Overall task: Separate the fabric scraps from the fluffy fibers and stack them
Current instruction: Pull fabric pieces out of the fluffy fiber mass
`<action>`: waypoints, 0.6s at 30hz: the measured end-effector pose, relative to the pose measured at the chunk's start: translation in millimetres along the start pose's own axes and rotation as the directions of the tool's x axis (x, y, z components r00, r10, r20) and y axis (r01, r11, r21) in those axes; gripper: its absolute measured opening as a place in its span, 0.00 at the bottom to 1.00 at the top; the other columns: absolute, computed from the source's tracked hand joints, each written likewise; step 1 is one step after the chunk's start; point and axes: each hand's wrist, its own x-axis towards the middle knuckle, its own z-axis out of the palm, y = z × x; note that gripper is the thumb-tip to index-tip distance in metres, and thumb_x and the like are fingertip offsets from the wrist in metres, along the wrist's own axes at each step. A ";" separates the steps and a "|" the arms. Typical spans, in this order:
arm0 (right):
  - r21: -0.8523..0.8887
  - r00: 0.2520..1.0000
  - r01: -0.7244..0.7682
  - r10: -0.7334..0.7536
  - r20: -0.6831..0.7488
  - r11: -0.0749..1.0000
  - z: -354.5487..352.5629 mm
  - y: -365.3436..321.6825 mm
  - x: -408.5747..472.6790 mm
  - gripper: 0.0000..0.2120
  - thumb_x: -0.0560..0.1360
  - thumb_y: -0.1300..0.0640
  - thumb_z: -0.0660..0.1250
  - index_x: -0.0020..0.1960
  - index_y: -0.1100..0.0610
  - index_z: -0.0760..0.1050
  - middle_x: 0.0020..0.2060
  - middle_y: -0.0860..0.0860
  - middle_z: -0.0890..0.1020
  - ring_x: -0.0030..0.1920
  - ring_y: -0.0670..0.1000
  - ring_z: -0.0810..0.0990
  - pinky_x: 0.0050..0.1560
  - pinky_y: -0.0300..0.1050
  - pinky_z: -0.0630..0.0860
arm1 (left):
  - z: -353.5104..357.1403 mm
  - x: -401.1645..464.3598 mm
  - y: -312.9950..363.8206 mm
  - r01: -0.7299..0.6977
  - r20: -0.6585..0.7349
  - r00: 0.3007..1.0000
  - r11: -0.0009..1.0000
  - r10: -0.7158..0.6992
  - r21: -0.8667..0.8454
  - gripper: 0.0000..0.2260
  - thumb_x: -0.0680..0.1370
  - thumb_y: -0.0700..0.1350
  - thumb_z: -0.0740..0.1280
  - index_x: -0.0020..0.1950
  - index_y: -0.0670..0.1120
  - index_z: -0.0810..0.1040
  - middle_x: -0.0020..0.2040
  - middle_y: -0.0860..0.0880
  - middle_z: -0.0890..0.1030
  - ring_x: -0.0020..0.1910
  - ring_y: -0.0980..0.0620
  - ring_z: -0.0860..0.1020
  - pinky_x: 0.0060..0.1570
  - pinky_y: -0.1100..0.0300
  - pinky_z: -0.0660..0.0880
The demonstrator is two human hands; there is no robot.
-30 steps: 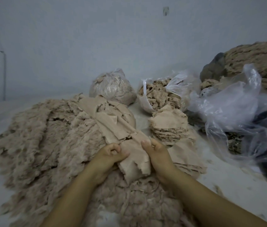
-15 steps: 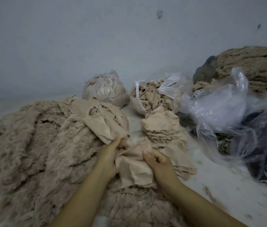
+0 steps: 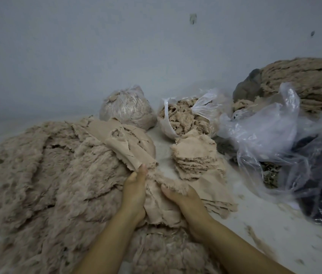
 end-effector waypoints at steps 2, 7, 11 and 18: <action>0.069 0.999 -0.043 0.045 -0.020 0.997 3.5 -2.7 2.7 0.12 0.73 0.58 0.72 0.55 0.61 0.81 0.47 0.57 0.85 0.48 0.55 0.84 0.50 0.48 0.80 | -0.7 1.3 0.9 -0.013 0.040 0.999 1.000 0.012 0.017 0.13 0.80 0.50 0.62 0.47 0.43 0.81 0.43 0.43 0.85 0.43 0.46 0.83 0.47 0.53 0.78; 0.115 0.973 0.011 0.016 -0.229 0.993 6.7 -7.9 5.2 0.07 0.78 0.60 0.65 0.41 0.59 0.76 0.39 0.57 0.79 0.42 0.55 0.77 0.46 0.47 0.74 | -7.2 7.9 3.5 -0.039 -0.084 0.996 0.999 0.041 0.027 0.12 0.81 0.49 0.61 0.43 0.45 0.78 0.43 0.43 0.84 0.45 0.44 0.82 0.50 0.50 0.78; 0.192 0.966 0.028 0.023 -0.257 0.981 10.0 -2.5 -2.4 0.09 0.78 0.61 0.64 0.42 0.53 0.79 0.40 0.52 0.83 0.46 0.53 0.80 0.55 0.49 0.74 | -7.2 11.8 -2.2 0.011 -0.124 0.992 0.999 -0.015 -0.038 0.12 0.81 0.48 0.62 0.43 0.43 0.78 0.41 0.43 0.82 0.43 0.44 0.80 0.51 0.49 0.76; 0.181 0.921 0.059 0.016 -0.388 0.982 -11.4 0.7 -5.7 0.08 0.79 0.56 0.64 0.42 0.57 0.77 0.28 0.48 0.80 0.28 0.47 0.79 0.27 0.35 0.74 | -21.1 24.3 1.2 0.058 -0.280 0.955 0.984 -0.103 -0.167 0.12 0.80 0.36 0.59 0.36 0.43 0.73 0.30 0.45 0.72 0.26 0.50 0.71 0.30 0.60 0.70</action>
